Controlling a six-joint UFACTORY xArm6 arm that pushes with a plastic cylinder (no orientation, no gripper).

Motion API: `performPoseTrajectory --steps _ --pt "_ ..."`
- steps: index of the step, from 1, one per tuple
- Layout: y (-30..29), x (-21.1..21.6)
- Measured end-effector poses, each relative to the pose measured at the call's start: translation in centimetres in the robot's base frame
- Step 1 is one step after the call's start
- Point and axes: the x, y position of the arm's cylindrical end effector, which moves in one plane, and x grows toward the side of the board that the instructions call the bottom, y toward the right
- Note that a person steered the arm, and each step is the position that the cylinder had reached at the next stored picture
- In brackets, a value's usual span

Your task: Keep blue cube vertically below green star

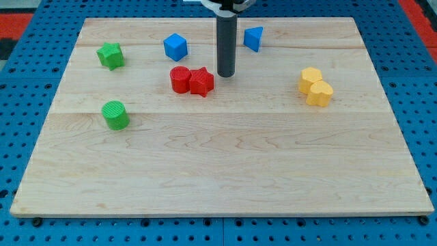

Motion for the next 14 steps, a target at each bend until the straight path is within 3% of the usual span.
performPoseTrajectory --steps 4,7,9,11,14 --pt "-1.3 -0.5" --pt "-2.4 -6.1" --pt "-8.7 -10.2" --pt "-13.8 -4.5" --pt "-3.7 -4.7"
